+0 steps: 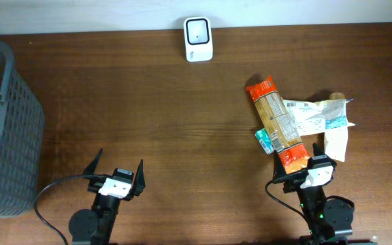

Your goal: Scan the item barcode

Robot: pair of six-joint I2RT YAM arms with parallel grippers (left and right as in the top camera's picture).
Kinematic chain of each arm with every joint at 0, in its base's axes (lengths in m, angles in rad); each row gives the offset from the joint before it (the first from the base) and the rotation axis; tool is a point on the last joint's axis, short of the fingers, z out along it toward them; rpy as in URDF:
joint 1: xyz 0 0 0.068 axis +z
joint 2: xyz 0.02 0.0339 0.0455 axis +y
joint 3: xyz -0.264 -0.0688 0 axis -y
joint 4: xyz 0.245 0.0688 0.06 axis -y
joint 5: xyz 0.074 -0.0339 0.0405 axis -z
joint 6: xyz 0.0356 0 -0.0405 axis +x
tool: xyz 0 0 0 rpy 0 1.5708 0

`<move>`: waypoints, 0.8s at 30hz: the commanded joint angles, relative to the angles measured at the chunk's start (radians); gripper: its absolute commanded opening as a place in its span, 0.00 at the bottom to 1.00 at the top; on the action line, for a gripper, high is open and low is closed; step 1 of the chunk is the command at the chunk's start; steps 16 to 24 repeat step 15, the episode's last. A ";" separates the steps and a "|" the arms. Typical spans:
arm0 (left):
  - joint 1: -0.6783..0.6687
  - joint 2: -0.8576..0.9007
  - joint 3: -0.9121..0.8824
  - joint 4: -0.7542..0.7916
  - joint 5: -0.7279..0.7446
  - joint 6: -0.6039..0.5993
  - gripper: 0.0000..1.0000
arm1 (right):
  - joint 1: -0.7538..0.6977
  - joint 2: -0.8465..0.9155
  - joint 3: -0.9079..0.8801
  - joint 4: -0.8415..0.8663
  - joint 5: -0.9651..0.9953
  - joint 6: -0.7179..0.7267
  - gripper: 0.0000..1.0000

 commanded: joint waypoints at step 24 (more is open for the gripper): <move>0.004 -0.009 -0.006 -0.002 -0.007 0.005 0.99 | -0.005 -0.007 -0.009 0.000 -0.005 0.004 0.99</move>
